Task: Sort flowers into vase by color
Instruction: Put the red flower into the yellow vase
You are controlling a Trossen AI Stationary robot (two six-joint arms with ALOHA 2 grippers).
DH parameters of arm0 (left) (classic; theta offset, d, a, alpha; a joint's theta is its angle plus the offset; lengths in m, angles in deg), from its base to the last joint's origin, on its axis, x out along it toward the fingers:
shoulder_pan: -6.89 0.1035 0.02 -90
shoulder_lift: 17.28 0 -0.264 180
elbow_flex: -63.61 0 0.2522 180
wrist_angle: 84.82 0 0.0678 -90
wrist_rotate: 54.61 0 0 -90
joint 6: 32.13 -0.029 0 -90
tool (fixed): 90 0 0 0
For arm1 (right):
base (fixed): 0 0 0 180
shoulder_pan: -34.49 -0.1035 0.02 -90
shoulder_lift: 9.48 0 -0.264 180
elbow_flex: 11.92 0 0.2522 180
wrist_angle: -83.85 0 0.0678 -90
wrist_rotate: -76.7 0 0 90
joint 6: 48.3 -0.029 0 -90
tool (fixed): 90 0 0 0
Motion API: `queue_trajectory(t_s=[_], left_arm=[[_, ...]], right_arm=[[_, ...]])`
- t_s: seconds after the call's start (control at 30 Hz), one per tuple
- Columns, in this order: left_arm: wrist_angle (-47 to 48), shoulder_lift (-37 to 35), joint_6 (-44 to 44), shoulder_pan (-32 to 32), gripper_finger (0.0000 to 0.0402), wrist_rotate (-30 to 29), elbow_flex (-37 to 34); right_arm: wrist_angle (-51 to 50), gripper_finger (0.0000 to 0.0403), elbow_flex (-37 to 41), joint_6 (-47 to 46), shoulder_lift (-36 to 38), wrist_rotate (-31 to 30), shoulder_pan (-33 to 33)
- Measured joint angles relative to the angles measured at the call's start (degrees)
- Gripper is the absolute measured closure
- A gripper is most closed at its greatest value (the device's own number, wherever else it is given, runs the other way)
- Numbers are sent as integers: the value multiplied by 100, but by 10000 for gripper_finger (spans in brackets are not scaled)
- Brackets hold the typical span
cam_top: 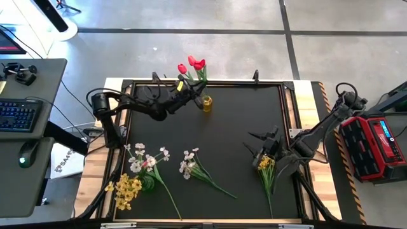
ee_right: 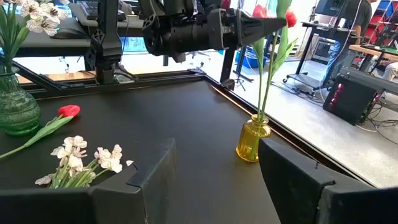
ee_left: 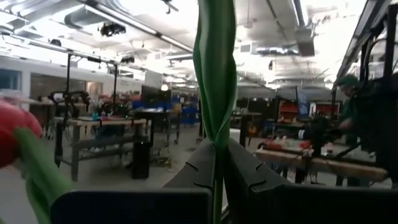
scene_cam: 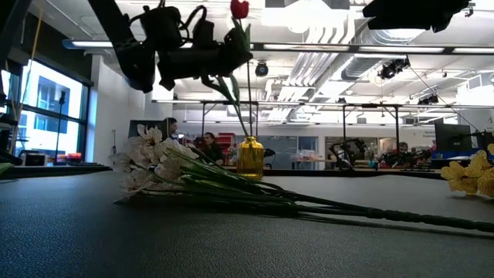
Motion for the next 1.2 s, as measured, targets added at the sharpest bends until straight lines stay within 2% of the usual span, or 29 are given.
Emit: queue_trajectory(t_s=[0.37,0.5,0.63,0.97,1.07,1.2], left_arm=[[620,-4,92,-4,400,-92,0],[966,-3,92,-4,388,-236,-2],[1071,-4,97,-4,360,-347,-4],[1219,-23,113,-4,263,-276,-4],[1632,-195,146,-4,244,-269,2],[2640,-722,62,-4,234,-267,4]], right_arm=[[0,187,0,3,0,-2,0],[0,187,-1,3,0,-2,0],[0,187,0,3,0,-2,0],[0,187,0,3,0,-2,0],[0,187,0,3,0,-2,0],[0,187,0,3,-2,-3,0]])
